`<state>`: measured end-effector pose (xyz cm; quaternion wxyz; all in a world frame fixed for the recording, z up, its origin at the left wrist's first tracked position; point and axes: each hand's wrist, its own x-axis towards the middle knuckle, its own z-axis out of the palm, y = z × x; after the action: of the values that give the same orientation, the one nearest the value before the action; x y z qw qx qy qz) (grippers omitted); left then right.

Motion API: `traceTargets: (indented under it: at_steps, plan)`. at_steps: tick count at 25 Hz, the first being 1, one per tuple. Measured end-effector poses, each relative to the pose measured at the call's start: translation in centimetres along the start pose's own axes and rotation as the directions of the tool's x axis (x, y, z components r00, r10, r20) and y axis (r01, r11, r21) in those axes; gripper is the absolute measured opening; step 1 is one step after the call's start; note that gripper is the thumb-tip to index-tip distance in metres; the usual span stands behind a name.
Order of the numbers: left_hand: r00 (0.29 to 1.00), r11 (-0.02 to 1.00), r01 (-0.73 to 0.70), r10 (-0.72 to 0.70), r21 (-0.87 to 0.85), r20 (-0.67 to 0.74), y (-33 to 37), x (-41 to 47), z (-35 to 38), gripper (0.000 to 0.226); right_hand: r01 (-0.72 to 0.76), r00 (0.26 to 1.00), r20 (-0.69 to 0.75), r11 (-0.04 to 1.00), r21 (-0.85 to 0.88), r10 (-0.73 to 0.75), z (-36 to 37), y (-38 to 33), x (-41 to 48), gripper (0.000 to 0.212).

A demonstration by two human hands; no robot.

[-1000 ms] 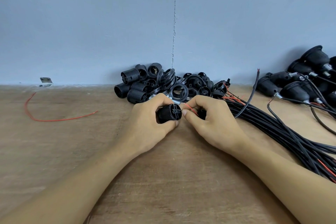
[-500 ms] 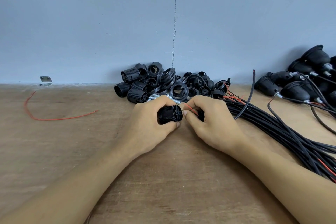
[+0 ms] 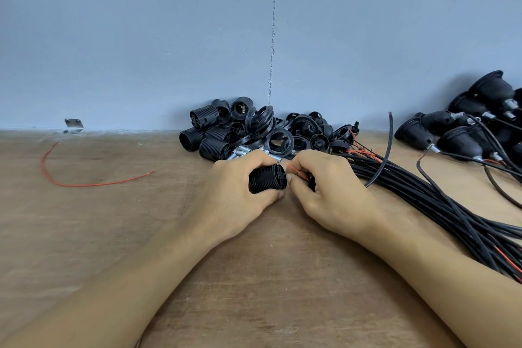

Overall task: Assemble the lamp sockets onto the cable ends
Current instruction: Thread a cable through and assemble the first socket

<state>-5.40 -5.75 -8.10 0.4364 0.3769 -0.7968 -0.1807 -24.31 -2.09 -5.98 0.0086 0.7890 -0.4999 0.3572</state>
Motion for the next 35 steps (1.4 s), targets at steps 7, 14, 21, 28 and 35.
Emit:
traceTargets:
  at_steps: [7,14,21,28,35]
  plan:
    - [0.997,0.993,-0.076,0.076,0.086,0.001,0.09,0.06,0.01,0.034,0.011,0.999,0.031,1.0,-0.019,-0.01,-0.03,-0.03,-0.14,0.011]
    - [0.997,0.995,-0.078,0.078,0.067,0.007,-0.19,-0.06,0.1,0.036,-0.093,0.995,0.05,0.994,0.055,0.091,0.1,-0.18,-0.05,0.015]
    - [1.0,1.0,0.007,-0.007,0.027,0.015,-0.06,0.09,-0.07,0.033,-0.269,0.963,0.06,0.937,0.222,0.262,0.0,-0.31,0.1,0.022]
    - [1.0,0.999,-0.016,0.016,0.033,0.003,0.26,0.07,-0.04,0.029,-0.324,0.946,0.08,0.903,0.281,0.314,-0.13,-0.07,0.15,0.016]
    - [1.0,0.999,-0.001,0.001,0.042,0.014,0.53,0.07,-0.2,0.029,-0.301,0.953,0.103,0.918,0.258,0.283,-0.32,0.14,0.13,0.023]
